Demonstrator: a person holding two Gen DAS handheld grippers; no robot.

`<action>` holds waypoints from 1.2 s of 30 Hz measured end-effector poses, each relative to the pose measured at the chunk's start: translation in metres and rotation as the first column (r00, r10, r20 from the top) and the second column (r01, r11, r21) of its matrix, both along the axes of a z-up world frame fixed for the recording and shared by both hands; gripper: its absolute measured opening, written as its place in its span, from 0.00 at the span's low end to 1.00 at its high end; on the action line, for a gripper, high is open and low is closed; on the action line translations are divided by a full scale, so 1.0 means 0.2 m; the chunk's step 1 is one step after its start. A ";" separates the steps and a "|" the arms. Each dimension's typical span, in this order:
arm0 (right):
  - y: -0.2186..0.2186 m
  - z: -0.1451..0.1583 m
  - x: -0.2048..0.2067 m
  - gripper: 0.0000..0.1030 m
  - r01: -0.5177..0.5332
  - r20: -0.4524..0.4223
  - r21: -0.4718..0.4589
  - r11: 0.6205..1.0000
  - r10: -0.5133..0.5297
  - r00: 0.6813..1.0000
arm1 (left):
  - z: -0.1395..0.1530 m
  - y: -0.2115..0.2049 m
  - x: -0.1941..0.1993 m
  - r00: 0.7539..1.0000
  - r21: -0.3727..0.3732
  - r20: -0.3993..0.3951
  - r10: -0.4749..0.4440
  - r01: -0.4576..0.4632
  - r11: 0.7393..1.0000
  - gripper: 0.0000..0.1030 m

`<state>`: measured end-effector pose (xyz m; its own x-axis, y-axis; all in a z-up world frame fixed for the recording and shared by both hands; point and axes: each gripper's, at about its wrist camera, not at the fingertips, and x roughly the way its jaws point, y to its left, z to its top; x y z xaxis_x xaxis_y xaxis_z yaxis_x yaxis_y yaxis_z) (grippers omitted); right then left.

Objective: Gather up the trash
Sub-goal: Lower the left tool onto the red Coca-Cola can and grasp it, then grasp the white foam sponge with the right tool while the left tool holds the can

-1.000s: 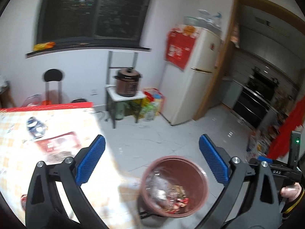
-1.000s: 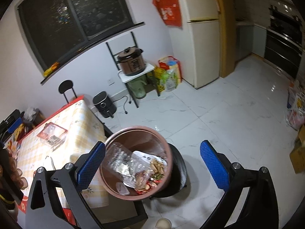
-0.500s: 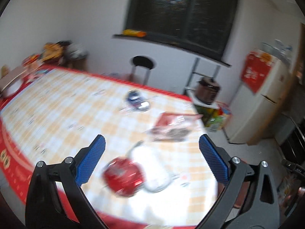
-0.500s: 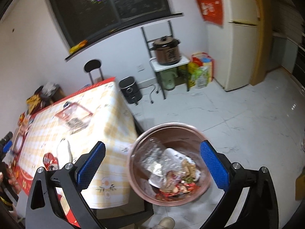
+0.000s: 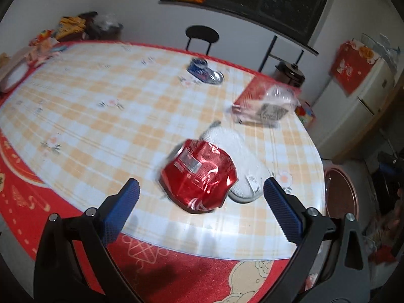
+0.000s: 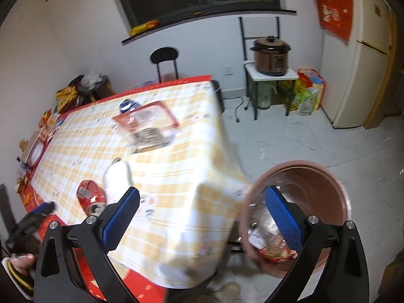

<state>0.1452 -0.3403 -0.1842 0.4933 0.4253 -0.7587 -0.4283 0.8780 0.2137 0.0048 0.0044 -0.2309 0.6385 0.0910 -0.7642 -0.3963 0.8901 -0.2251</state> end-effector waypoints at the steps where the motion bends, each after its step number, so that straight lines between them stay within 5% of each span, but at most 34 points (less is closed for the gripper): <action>1: 0.05 0.00 -0.02 0.95 -0.010 0.000 -0.017 1.000 0.010 1.000 | -0.02 0.02 0.01 1.000 -0.014 0.003 -0.006 0.006 1.000 0.94; 9: 0.25 -0.06 -0.11 0.95 0.003 -0.049 -0.066 0.998 -0.007 0.999 | -0.15 0.30 0.13 0.996 -0.074 -0.017 -0.090 0.089 0.993 0.74; 21: 0.52 -0.08 -0.14 0.95 0.012 -0.048 -0.147 0.989 -0.019 0.999 | -0.35 0.41 0.34 0.957 -0.169 -0.012 -0.289 0.283 0.944 0.69; 27: 0.61 -0.13 -0.15 0.95 0.023 -0.066 -0.172 0.985 -0.035 0.997 | -0.41 0.43 0.38 0.935 -0.199 -0.013 -0.353 0.344 0.918 0.43; 29: 0.64 -0.14 -0.15 0.95 0.031 -0.070 -0.174 0.984 -0.043 0.997 | -0.40 0.45 0.37 0.927 -0.202 0.002 -0.374 0.367 0.908 0.25; 36: 0.82 -0.24 -0.15 0.95 0.008 -0.082 -0.182 0.983 -0.023 0.996 | -0.31 0.60 0.32 0.918 -0.165 0.044 -0.393 0.395 0.904 0.22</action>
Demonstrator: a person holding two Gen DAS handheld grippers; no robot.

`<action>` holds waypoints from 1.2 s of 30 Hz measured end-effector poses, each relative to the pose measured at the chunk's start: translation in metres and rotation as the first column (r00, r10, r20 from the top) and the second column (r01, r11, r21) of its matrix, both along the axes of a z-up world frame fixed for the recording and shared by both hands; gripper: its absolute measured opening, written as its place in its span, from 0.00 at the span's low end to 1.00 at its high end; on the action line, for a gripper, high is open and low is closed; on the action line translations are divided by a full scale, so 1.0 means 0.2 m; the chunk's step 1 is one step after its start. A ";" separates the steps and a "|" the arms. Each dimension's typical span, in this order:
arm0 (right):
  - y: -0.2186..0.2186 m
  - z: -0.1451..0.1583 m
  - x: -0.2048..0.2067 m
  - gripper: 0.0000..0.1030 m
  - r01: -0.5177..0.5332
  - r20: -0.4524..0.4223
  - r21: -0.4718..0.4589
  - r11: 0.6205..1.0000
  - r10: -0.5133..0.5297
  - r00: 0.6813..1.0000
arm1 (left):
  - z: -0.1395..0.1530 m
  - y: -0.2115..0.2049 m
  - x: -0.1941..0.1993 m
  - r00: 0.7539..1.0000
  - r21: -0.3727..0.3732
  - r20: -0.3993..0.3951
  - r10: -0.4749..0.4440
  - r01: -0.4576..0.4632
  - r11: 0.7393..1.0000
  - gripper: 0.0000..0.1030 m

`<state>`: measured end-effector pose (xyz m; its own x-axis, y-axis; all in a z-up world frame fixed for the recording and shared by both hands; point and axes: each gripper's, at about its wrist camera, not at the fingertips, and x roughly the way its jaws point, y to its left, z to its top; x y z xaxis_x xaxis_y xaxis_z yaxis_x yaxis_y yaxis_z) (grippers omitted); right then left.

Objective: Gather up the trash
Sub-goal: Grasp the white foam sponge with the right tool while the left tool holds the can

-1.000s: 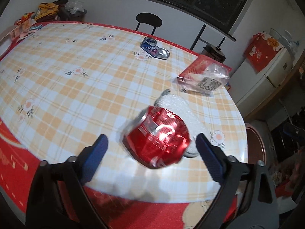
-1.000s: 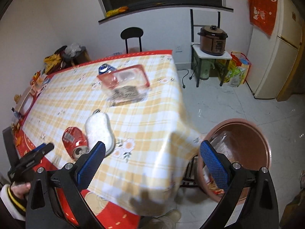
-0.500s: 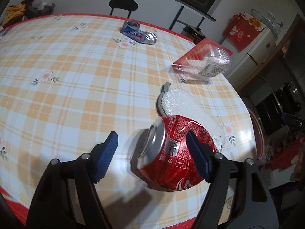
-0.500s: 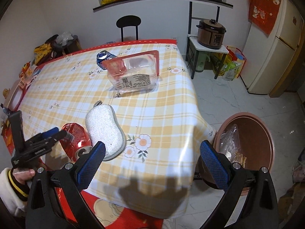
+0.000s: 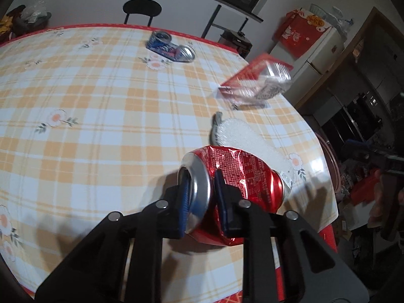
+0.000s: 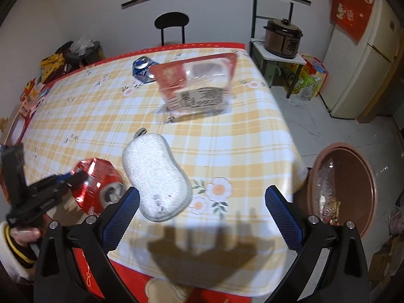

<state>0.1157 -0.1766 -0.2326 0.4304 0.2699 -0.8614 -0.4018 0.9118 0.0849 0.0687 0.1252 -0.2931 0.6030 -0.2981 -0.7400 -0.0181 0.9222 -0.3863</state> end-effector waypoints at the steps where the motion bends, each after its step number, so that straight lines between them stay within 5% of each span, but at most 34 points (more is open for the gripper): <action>1: 0.03 -0.02 0.00 0.95 -0.010 -0.002 -0.010 1.000 0.010 1.000 | 0.01 0.04 -0.01 1.000 -0.003 0.006 0.013 -0.013 1.000 0.22; 8: 0.34 -0.18 0.00 0.95 -0.142 -0.017 -0.116 0.983 0.141 0.990 | 0.08 0.29 -0.10 0.994 -0.003 0.035 0.105 -0.105 0.994 0.22; 13: 0.55 -0.31 0.03 0.95 -0.285 -0.016 -0.241 0.928 0.290 0.957 | 0.08 0.46 -0.20 0.983 -0.012 0.034 0.180 -0.180 0.984 0.22; 23: 0.71 -0.47 0.17 0.95 -0.407 -0.085 -0.308 0.860 0.402 0.912 | 0.06 0.63 -0.33 0.960 -0.040 0.020 0.279 -0.278 0.960 0.22; 27: 0.70 -0.49 0.20 0.95 -0.405 -0.086 -0.270 0.874 0.397 0.914 | 0.06 0.62 -0.33 0.958 -0.045 0.024 0.285 -0.284 0.958 0.22; 32: 0.60 -0.52 0.26 0.96 -0.314 -0.134 -0.125 0.941 0.298 0.945 | 0.08 0.58 -0.31 0.961 -0.042 0.032 0.274 -0.272 0.961 0.22; 36: 0.60 -0.52 0.24 0.95 -0.315 -0.107 -0.138 0.939 0.302 0.947 | 0.09 0.55 -0.29 0.966 -0.036 0.037 0.257 -0.256 0.966 0.22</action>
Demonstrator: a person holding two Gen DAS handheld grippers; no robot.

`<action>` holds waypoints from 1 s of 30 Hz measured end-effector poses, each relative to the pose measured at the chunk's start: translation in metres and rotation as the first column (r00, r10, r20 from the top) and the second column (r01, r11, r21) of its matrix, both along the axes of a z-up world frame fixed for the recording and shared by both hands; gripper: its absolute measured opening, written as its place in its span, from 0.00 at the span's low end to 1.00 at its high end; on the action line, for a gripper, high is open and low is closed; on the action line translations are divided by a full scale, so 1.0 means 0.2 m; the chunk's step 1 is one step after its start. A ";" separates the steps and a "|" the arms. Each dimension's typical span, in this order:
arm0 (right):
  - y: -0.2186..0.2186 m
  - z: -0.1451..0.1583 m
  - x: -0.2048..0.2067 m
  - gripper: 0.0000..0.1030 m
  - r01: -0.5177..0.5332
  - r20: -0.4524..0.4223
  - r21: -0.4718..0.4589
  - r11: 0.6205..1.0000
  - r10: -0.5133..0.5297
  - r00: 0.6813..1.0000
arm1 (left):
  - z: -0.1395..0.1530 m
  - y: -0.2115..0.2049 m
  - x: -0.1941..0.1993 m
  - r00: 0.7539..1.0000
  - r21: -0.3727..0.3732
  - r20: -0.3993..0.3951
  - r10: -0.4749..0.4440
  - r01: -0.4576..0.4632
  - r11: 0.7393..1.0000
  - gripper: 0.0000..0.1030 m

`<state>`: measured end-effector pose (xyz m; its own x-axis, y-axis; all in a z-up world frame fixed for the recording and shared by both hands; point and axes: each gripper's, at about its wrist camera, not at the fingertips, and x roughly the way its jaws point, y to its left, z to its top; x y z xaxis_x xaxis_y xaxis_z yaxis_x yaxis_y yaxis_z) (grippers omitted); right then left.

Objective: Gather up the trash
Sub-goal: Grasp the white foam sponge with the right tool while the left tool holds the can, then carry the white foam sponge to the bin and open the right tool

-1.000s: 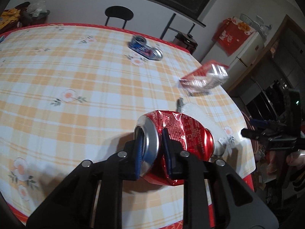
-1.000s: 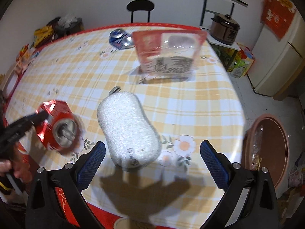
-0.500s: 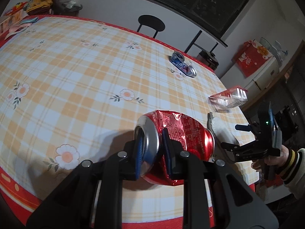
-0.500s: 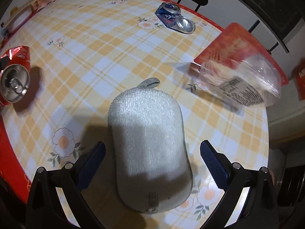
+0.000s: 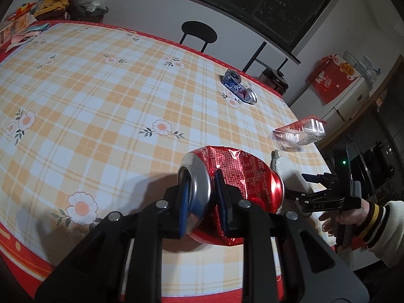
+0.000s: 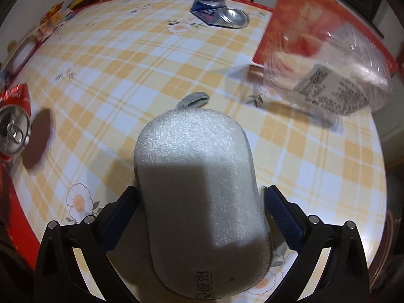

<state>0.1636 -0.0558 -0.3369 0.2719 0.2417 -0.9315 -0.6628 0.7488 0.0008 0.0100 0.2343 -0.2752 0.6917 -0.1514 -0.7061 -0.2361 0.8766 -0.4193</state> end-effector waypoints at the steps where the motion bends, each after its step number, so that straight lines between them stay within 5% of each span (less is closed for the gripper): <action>1: 0.00 0.00 0.00 0.95 0.006 -0.001 0.004 1.000 -0.006 1.000 | 0.00 -0.01 0.00 1.000 0.001 0.000 -0.004 0.004 1.000 0.22; 12: -0.03 0.00 -0.04 0.96 0.025 0.001 0.005 1.000 -0.025 1.000 | 0.02 -0.04 0.01 1.000 0.005 0.000 -0.011 0.011 1.000 0.22; 17: -0.04 0.02 -0.10 0.86 -0.010 0.004 -0.009 1.000 0.010 1.000 | 0.06 -0.08 0.01 1.000 0.004 0.009 -0.004 0.004 1.000 0.22; 30: -0.49 0.38 -0.16 0.85 0.138 0.069 0.226 0.964 -0.157 0.985 | 0.21 -0.35 0.11 0.997 0.027 0.038 -0.066 0.065 0.998 0.22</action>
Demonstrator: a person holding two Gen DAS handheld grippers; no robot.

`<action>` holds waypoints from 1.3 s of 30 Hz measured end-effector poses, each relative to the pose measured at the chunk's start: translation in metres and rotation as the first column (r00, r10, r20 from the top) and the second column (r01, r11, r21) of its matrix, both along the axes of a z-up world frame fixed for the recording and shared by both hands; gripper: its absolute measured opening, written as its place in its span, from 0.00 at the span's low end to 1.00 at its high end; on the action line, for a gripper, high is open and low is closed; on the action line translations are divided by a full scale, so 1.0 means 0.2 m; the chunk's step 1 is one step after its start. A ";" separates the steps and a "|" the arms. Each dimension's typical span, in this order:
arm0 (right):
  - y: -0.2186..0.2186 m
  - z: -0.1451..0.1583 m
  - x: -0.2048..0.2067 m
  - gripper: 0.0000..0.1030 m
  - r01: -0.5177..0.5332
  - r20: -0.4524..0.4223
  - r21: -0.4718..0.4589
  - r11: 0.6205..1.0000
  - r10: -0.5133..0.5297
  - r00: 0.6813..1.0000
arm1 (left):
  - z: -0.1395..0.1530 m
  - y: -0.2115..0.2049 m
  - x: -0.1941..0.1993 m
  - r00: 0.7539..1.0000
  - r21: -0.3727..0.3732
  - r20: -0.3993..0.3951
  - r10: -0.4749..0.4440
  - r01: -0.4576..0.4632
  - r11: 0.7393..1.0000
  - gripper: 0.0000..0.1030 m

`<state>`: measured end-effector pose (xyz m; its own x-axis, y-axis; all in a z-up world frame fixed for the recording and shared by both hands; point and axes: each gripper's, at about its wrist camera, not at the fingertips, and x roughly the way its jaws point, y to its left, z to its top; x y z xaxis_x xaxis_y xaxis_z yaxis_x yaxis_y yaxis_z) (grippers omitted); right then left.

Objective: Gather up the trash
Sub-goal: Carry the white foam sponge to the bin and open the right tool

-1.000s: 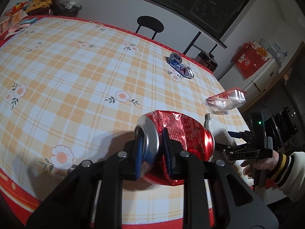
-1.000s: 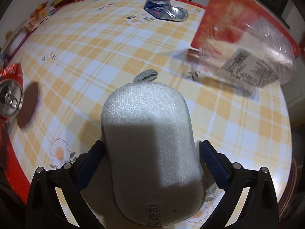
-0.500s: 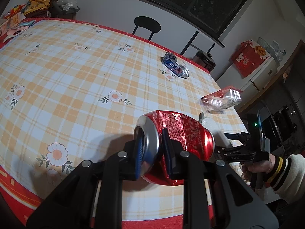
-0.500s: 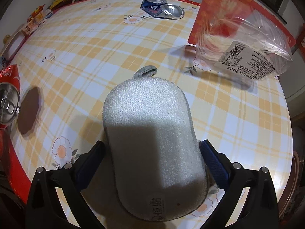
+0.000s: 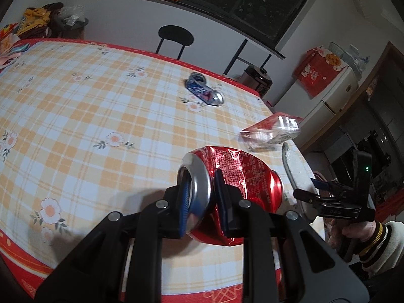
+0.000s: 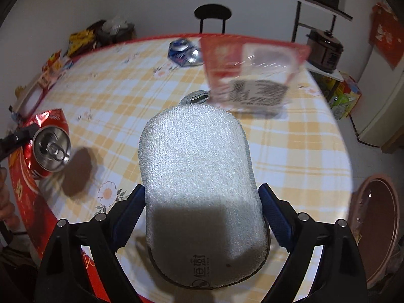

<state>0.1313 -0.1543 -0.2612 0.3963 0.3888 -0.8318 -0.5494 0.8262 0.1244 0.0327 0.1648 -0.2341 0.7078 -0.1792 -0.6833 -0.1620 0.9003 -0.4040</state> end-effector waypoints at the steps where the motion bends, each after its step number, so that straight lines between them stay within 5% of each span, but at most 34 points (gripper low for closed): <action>1: -0.05 0.02 0.00 0.85 0.014 0.007 0.008 1.000 -0.014 1.000 | 0.02 -0.05 0.02 1.000 0.003 0.007 -0.009 0.009 1.000 0.22; 10: -0.61 0.08 0.05 0.85 0.179 0.032 0.043 0.983 -0.181 0.983 | 0.13 -0.40 0.13 0.995 0.017 0.056 -0.077 0.076 0.997 0.22; 22: -1.44 -0.03 0.21 0.85 0.452 -0.006 0.081 0.888 -0.453 0.892 | 0.26 -0.79 0.18 0.992 0.064 0.066 -0.109 0.105 0.992 0.22; 31: -1.67 -0.17 0.35 0.88 0.531 -0.136 0.135 0.837 -0.515 0.846 | 0.34 -1.00 0.23 0.989 0.122 0.054 -0.138 0.131 0.984 0.22; 39: -1.77 -0.07 0.31 0.92 0.525 -0.087 0.183 0.831 -0.518 0.851 | 0.38 -1.21 0.30 0.977 0.145 0.053 -0.206 0.197 0.970 0.22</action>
